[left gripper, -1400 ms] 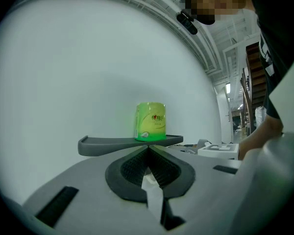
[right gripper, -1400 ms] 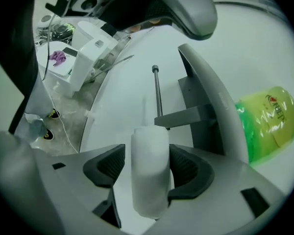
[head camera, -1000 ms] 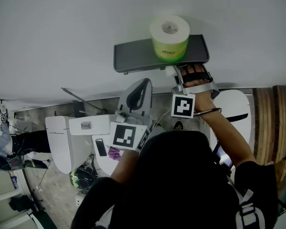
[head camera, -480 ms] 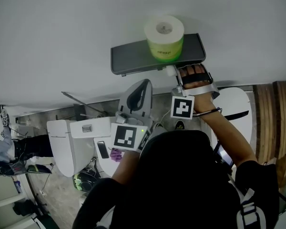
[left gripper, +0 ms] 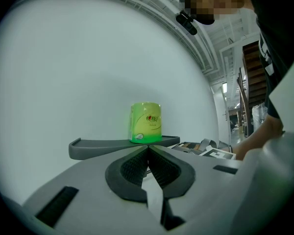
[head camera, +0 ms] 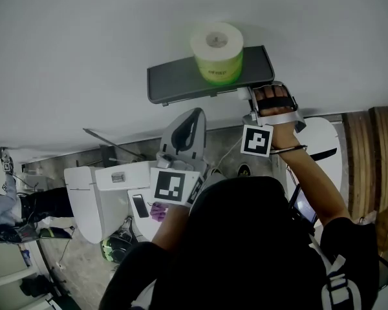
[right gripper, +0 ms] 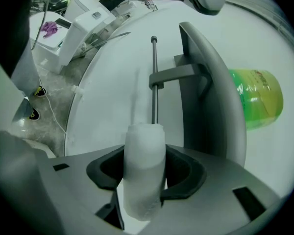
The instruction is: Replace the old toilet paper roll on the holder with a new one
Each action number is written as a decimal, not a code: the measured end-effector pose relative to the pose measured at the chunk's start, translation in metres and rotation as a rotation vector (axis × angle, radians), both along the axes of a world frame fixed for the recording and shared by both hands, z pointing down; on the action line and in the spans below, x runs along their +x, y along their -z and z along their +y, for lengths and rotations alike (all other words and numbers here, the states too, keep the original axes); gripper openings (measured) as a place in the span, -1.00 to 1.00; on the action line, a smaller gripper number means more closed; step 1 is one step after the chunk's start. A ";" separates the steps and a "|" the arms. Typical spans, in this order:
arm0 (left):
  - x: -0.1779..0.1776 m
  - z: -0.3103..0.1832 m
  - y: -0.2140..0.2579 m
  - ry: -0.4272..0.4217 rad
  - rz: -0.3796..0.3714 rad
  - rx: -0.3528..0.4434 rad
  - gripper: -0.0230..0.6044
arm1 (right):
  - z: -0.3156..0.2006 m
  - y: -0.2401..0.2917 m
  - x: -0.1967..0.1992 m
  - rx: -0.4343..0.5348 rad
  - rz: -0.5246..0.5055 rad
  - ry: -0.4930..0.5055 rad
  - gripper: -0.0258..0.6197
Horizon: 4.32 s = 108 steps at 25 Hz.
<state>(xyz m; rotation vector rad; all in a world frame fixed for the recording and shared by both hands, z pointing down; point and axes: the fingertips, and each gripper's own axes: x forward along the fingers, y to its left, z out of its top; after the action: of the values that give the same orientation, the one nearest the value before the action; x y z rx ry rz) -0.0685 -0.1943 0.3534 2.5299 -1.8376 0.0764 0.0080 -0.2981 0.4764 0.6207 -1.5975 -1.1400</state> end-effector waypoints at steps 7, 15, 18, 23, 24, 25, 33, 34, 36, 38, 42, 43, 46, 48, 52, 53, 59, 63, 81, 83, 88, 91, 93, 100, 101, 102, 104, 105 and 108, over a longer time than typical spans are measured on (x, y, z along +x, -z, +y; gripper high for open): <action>0.011 -0.004 0.000 -0.024 -0.007 0.000 -0.85 | -0.011 0.002 0.032 0.016 0.010 -0.046 -0.26; 0.026 -0.008 0.004 -0.050 -0.014 0.008 -0.85 | -0.018 0.004 0.063 0.012 0.021 -0.088 -0.26; 0.029 -0.008 0.003 -0.056 -0.016 0.007 -0.85 | -0.020 0.005 0.073 0.016 0.027 -0.101 -0.26; 0.036 -0.007 0.003 -0.067 -0.014 0.011 -0.85 | -0.021 0.006 0.094 0.016 0.046 -0.123 -0.26; 0.036 -0.007 0.003 -0.069 -0.013 0.013 -0.85 | -0.023 0.008 0.098 0.021 0.051 -0.127 -0.26; 0.037 -0.006 0.003 -0.069 -0.013 0.013 -0.85 | -0.024 0.011 0.102 0.028 0.054 -0.131 -0.26; 0.037 -0.003 0.004 -0.061 -0.009 0.016 -0.85 | -0.010 0.088 0.104 0.171 0.038 0.017 -0.26; 0.037 -0.003 0.004 -0.061 -0.010 0.016 -0.85 | -0.002 0.099 0.097 0.185 0.031 0.065 -0.26; 0.037 -0.002 0.004 -0.057 -0.010 0.018 -0.85 | 0.017 0.125 0.080 0.228 0.003 0.171 -0.26; 0.035 -0.001 0.004 -0.048 -0.010 0.020 -0.85 | 0.041 0.150 0.060 0.268 -0.042 0.288 -0.26; 0.026 0.003 0.006 -0.017 -0.010 0.019 -0.85 | 0.085 0.194 0.018 0.287 -0.215 0.473 -0.26; 0.023 0.004 0.007 -0.006 -0.010 0.018 -0.85 | 0.094 0.202 0.007 0.284 -0.264 0.504 -0.26; 0.014 0.011 0.007 0.025 -0.015 0.014 -0.85 | 0.116 0.223 -0.026 0.237 -0.424 0.580 -0.26; 0.007 0.017 0.005 0.044 -0.008 0.013 -0.85 | 0.127 0.237 -0.046 0.161 -0.566 0.611 -0.26; -0.014 0.027 0.003 0.107 0.004 0.003 -0.85 | 0.131 0.261 -0.082 -0.049 -0.879 0.614 -0.26; -0.020 0.030 0.003 0.122 0.009 0.002 -0.85 | 0.128 0.265 -0.089 -0.099 -0.947 0.600 -0.26; -0.055 0.048 0.000 0.190 0.008 -0.012 -0.85 | 0.093 0.261 -0.121 -0.419 -1.320 0.400 -0.26; -0.075 0.053 0.000 0.201 0.010 -0.028 -0.85 | 0.067 0.242 -0.135 -0.513 -1.423 0.256 -0.26; -0.125 0.055 0.004 0.080 0.021 -0.054 -0.85 | 0.034 0.198 -0.186 -0.491 -1.344 -0.017 -0.26; -0.127 0.056 0.003 0.069 0.023 -0.056 -0.85 | 0.033 0.192 -0.187 -0.547 -1.305 -0.049 -0.26; -0.094 0.069 0.027 0.051 0.022 -0.036 -0.85 | 0.045 0.212 -0.149 -0.610 -1.274 -0.085 -0.26; -0.097 0.066 0.028 0.042 0.020 -0.036 -0.85 | 0.046 0.212 -0.150 -0.603 -1.260 -0.090 -0.19; -0.118 0.058 0.011 0.033 0.021 -0.042 -0.85 | 0.041 0.196 -0.170 -0.586 -1.256 -0.092 -0.14; -0.139 0.049 -0.005 0.007 0.009 -0.070 -0.85 | 0.032 0.195 -0.184 -0.525 -1.294 -0.090 -0.12; -0.141 0.048 -0.005 0.003 0.009 -0.057 -0.85 | 0.031 0.197 -0.184 -0.516 -1.302 -0.087 -0.12; -0.142 0.048 -0.006 0.000 0.007 -0.048 -0.85 | 0.032 0.199 -0.184 -0.509 -1.311 -0.084 -0.12; -0.140 0.052 -0.008 -0.005 0.001 -0.050 -0.85 | 0.036 0.203 -0.180 -0.492 -1.327 -0.073 -0.12; -0.137 0.054 -0.008 -0.007 -0.004 -0.057 -0.85 | 0.039 0.206 -0.177 -0.480 -1.332 -0.066 -0.12; -0.131 0.056 -0.008 -0.019 -0.016 -0.067 -0.85 | 0.045 0.217 -0.172 -0.445 -1.335 -0.040 -0.12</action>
<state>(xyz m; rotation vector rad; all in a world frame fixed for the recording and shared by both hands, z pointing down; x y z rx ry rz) -0.1992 -0.1384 0.3609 2.5095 -1.7849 0.1563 -0.1639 -0.2529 0.2593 1.2056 -2.7941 -0.1758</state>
